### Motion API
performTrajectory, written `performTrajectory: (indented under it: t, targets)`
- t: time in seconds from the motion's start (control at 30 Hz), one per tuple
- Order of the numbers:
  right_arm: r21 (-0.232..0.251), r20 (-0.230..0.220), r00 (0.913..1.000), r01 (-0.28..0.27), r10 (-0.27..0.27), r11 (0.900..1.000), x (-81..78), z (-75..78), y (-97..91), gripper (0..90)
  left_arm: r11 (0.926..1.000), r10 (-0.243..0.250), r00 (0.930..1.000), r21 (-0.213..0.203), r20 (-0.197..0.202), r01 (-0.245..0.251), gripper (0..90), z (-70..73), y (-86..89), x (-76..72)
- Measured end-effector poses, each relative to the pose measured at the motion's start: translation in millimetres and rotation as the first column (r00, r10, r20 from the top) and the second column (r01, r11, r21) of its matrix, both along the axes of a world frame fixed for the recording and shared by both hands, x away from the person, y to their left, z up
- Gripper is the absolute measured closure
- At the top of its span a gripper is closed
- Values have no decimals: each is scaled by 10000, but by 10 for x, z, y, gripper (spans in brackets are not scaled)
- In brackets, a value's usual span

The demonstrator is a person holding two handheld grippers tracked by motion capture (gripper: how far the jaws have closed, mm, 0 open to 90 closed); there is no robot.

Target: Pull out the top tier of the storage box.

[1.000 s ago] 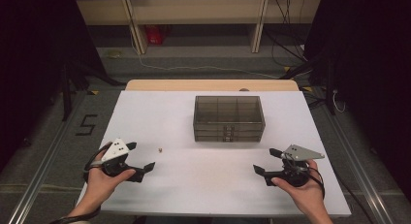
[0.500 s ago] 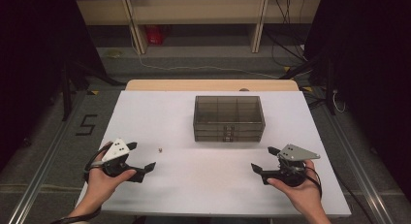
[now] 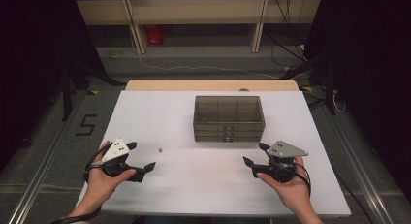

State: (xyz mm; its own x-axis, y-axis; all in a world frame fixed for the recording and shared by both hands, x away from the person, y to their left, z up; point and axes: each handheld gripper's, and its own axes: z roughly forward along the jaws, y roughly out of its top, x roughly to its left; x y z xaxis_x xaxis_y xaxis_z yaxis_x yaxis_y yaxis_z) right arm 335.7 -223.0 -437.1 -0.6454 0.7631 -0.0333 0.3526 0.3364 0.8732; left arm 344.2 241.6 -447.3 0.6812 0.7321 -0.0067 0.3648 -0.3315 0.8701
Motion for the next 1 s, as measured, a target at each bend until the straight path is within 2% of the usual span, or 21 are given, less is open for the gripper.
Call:
performTrajectory:
  t: [0.1, 0.13, 0.17, 0.27, 0.33, 0.37, 0.43, 0.47, 0.5, 0.53, 0.57, 0.67, 0.7, 0.73, 0.77, 0.8, 0.83, 0.87, 0.9, 0.97, 1.0]
  targets:
    - [-113, 185, 9997, 151, -149, 9998, 23, 7, 48, 342, 10000, -26, 10000, 36, 13, 26, 0, -4, -1, 4]
    - [-520, 475, 9986, 236, -211, 9984, 45, 19, 79, 352, 10000, -57, 10000, 45, -7, 57, 0, -5, -7, 2]
    - [-520, 475, 9986, 236, -211, 9984, 45, 19, 79, 352, 10000, -57, 10000, 45, -7, 57, 0, -5, -7, 2]
    - [-1154, 728, 9972, 259, -175, 9930, 84, 15, 131, 381, 10000, -75, 10000, 47, 0, 75, 0, -6, -9, 0]
    - [-1873, 1067, 9943, 210, -9, 9821, 128, 5, 192, 407, 10000, -88, 10000, 45, -14, 88, 0, -6, -7, 1]
    - [-1873, 1067, 9943, 210, -9, 9821, 128, 5, 192, 407, 10000, -91, 10000, 22, -26, 91, 0, -7, -5, 1]
    - [-2227, 1272, 9918, 197, 90, 9747, 156, 4, 239, 426, 10000, -79, 10000, 39, -23, 80, 0, -7, -2, 2]
    - [-2478, 1434, 9895, 202, 160, 9686, 170, 2, 264, 437, 10000, -76, 10000, 30, -25, 76, 0, -7, -1, 2]
    - [-2972, 1694, 9851, 225, 295, 9545, 195, -3, 320, 461, 10000, -75, 10000, 37, -28, 75, 0, -6, -1, 3]
    - [-3178, 1794, 9832, 271, 320, 9478, 208, -8, 350, 473, 10000, -78, 10000, 50, -24, 78, 0, -7, 0, 3]
    - [-3178, 1794, 9832, 271, 320, 9478, 208, -8, 350, 473, 10000, -78, 10000, 50, -24, 78, 0, -7, 0, 3]
    - [-3969, 2215, 9735, 372, 564, 9171, 261, -27, 431, 503, 9999, -65, 10000, 97, -55, 65, 0, -9, 2, 3]
    - [-4384, 2433, 9676, 476, 675, 8975, 277, -30, 457, 515, 9999, -48, 10000, 106, -86, 49, 0, -10, 3, 3]
    - [-5049, 2835, 9551, 728, 856, 8601, 306, -36, 512, 538, 9999, -90, 9999, 105, -92, 91, 0, -11, 3, 1]
    - [-5049, 2835, 9551, 728, 856, 8601, 306, -36, 512, 538, 9999, -90, 9999, 105, -92, 91, 0, -11, 3, 1]
    - [-5526, 3119, 9448, 945, 1003, 8281, 337, -38, 558, 557, 9999, -100, 9999, 94, -87, 101, 0, -10, 2, 0]
    - [-5526, 3119, 9448, 945, 1003, 8281, 337, -38, 558, 557, 9999, -115, 9999, 76, -80, 116, 0, -9, 1, 0]
    - [-5933, 3342, 9353, 1127, 1165, 7971, 358, -56, 618, 570, 9999, -127, 9999, 76, -74, 128, 0, -10, 0, 1]
    - [-5933, 3342, 9353, 1127, 1165, 7971, 358, -56, 618, 570, 9999, -127, 9999, 76, -74, 128, 0, -10, 0, 1]
    - [-6320, 3402, 9295, 1139, 1424, 7666, 390, -89, 705, 594, 9999, -138, 9999, 77, -77, 138, 0, -11, 1, -1]
    - [-6320, 3402, 9295, 1139, 1424, 7666, 390, -89, 705, 594, 9999, -138, 9999, 77, -77, 138, 0, -11, 1, -1]
